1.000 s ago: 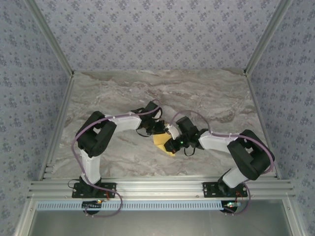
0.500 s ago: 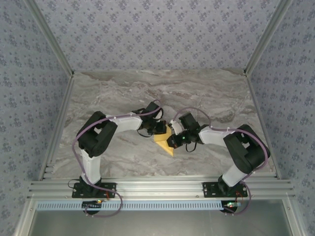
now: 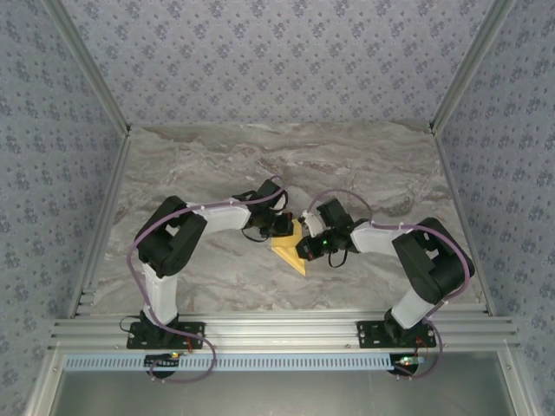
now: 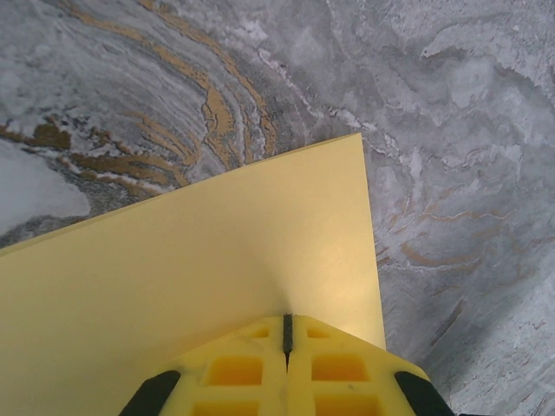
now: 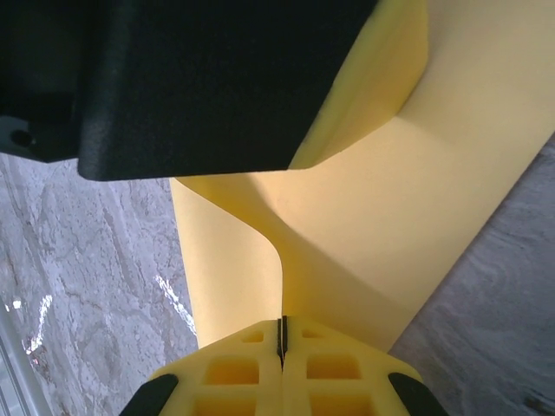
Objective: Fold a paper plane with a square sheet of paper (fold left side to right side)
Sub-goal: Third fold the triangle at the center of the table.
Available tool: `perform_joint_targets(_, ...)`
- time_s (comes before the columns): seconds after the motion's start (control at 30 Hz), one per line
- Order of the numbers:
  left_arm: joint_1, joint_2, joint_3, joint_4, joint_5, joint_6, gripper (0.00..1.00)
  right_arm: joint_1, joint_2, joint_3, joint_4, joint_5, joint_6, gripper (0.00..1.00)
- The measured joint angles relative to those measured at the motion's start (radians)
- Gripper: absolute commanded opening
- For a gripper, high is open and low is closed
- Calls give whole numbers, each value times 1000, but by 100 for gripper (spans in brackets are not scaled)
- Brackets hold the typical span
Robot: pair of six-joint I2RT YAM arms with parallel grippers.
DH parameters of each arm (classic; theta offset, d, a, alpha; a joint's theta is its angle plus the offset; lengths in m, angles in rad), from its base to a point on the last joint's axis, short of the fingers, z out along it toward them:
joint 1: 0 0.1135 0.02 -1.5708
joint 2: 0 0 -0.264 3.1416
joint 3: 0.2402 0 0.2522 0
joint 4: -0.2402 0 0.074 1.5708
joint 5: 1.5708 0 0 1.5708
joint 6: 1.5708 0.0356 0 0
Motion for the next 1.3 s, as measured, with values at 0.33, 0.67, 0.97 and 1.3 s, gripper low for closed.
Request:
perform_joint_targets(0.33,0,0,0,0,0,0,3,-6,8,0,0,0,5,0)
perform_joint_targets(0.67,0,0,2,-2,-2,0,9,-8,22,-1,2,-2,19,0)
perform_joint_targets(0.97,14,-35,32,-101,-43,18,17,-11,26,0,3,-9,18,0)
perform_joint_targets(1.3,31,-330,-138,-38,-54,-4,8,-10,26,0,2,-9,18,0)
